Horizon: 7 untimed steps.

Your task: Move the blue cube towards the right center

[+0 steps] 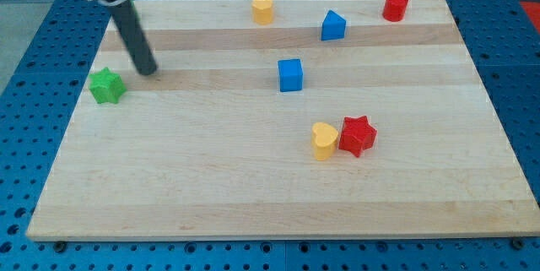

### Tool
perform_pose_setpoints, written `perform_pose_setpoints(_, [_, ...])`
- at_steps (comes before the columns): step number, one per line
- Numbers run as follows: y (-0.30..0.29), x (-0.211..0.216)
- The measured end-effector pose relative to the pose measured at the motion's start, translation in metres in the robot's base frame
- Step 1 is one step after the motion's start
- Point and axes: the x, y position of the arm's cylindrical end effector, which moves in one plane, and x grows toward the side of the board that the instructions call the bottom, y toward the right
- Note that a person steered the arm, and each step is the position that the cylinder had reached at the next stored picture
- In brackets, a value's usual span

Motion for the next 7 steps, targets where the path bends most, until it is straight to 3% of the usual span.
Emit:
perform_pose_setpoints(1, [0.046,-0.008])
perform_pose_setpoints(3, [0.025,0.041])
perform_pose_setpoints(7, [0.217,0.044])
